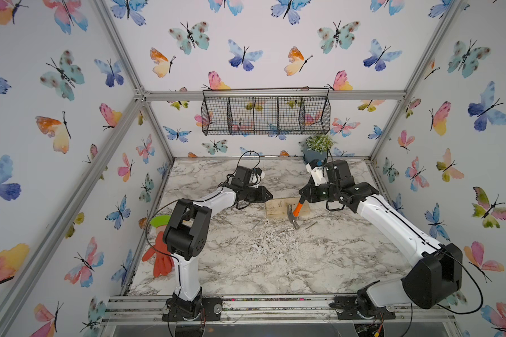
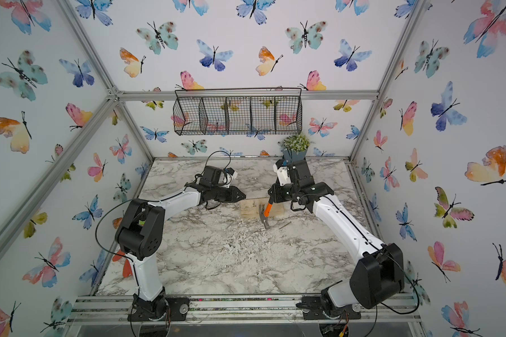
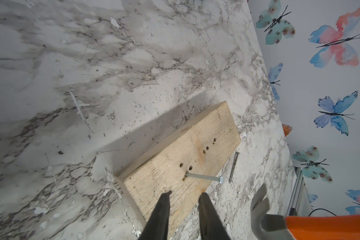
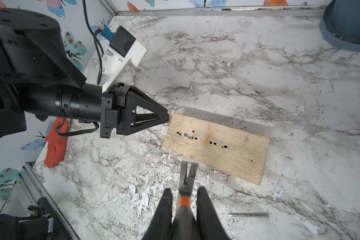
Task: Use a claw hammer to pull out a nail
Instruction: Remove the nail from the mounting plate.
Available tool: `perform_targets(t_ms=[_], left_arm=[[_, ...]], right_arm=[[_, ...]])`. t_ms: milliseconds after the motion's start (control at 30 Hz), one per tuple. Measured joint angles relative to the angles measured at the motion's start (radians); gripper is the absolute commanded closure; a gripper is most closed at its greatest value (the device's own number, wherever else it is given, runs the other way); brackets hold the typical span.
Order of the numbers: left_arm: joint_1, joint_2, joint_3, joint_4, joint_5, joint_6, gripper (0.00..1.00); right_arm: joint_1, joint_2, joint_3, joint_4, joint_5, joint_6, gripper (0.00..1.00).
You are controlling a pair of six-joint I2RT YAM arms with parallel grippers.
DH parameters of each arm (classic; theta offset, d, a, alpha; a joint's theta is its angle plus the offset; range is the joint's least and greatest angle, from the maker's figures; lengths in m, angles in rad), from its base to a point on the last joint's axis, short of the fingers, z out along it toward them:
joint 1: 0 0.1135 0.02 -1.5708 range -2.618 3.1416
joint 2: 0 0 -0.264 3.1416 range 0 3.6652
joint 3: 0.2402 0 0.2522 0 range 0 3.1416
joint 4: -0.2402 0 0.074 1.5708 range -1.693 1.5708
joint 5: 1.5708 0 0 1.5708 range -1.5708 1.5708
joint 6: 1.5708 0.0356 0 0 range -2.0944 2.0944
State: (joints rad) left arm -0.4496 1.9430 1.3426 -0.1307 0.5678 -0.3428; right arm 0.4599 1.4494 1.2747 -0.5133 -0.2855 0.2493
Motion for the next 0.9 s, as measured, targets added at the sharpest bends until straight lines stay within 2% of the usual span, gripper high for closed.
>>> perform_targets(t_ms=[400, 900], left_arm=[[-0.035, 0.071, 0.019, -0.069, -0.083, 0.019, 0.77], [-0.046, 0.097, 0.095, -0.172, -0.146, 0.060, 0.78]], right_arm=[[0.027, 0.061, 0.031, -0.002, 0.014, 0.006, 0.97], [0.054, 0.212, 0.189, -0.039, 0.054, 0.012, 0.97]])
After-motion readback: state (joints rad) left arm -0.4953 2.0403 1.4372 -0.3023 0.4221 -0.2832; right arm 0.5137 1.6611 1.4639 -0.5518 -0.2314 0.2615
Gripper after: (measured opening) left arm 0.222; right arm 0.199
